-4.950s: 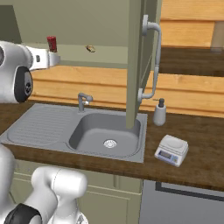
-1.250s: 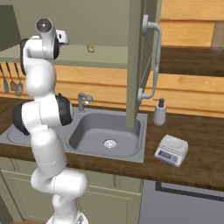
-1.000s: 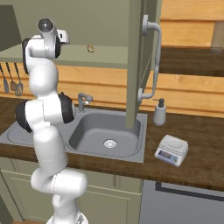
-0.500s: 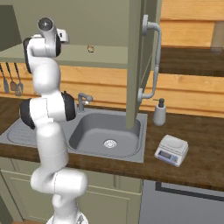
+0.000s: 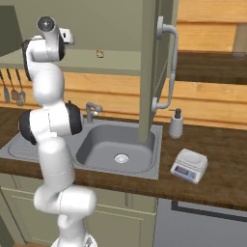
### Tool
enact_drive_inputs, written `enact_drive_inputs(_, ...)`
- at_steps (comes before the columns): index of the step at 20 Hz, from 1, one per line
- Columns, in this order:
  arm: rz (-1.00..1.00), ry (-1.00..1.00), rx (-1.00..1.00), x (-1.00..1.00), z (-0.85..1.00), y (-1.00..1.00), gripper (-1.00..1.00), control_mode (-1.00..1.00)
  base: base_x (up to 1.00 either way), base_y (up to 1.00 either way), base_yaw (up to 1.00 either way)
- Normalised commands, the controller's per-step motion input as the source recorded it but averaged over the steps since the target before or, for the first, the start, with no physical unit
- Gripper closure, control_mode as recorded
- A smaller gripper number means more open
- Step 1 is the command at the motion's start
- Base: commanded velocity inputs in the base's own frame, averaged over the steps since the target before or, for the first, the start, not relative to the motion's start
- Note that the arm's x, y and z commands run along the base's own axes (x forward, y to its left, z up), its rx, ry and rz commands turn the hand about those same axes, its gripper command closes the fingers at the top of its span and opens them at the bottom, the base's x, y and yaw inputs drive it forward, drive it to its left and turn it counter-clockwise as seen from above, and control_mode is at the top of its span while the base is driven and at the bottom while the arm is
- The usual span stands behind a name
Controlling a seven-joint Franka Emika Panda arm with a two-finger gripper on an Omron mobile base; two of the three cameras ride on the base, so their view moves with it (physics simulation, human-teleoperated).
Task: Pick the yogurt and place it on the digital scale for weighing, and close the cabinet.
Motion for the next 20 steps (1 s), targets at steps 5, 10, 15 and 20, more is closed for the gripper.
enact_drive_inputs(5, -0.01, -0.35, 0.01, -0.81, 0.16, -0.17, 1.00, -1.00, 0.00, 0.00, 0.00)
enact_drive_inputs(10, -0.03, -0.49, 0.03, -1.00, 0.30, -0.30, 1.00, -1.00, 0.00, 0.00, 0.00)
enact_drive_inputs(15, -0.04, -0.46, 0.05, -1.00, 0.19, -0.45, 1.00, -1.00, 0.00, 0.00, 0.00)
enact_drive_inputs(20, -0.06, -0.20, 0.08, -1.00, 0.36, -0.65, 1.00, -1.00, 0.00, 0.00, 0.00)
